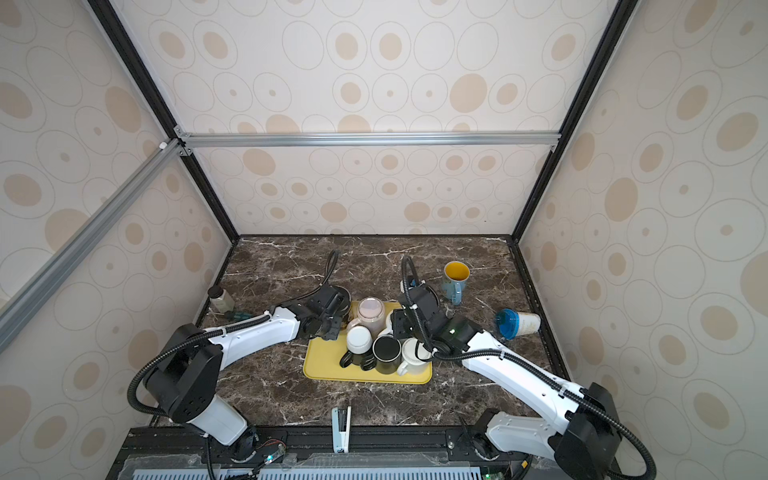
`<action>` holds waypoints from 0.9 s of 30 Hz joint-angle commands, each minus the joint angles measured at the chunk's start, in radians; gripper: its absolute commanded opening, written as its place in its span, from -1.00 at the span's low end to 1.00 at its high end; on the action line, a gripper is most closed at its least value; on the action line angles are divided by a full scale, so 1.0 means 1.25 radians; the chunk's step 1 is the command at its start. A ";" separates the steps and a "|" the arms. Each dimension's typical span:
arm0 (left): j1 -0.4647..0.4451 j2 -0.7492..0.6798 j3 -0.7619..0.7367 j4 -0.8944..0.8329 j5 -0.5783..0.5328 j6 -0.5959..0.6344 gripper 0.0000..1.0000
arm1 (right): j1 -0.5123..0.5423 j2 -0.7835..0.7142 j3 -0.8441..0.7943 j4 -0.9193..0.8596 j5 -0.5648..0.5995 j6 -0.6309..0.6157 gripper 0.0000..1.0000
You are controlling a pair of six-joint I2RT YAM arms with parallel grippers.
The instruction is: Turn the mug right side up
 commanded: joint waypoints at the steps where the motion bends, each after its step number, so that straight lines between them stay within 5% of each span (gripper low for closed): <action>1: 0.007 -0.043 0.035 0.016 -0.081 0.021 -1.00 | -0.001 0.006 0.005 0.006 -0.019 0.013 -0.20; 13: 0.008 -0.196 0.082 0.003 -0.116 0.041 -1.00 | -0.001 0.085 0.097 -0.027 -0.062 -0.010 -0.25; 27: 0.010 -0.246 0.151 -0.022 -0.101 0.077 -1.00 | 0.014 0.112 0.175 -0.024 -0.088 -0.019 -0.27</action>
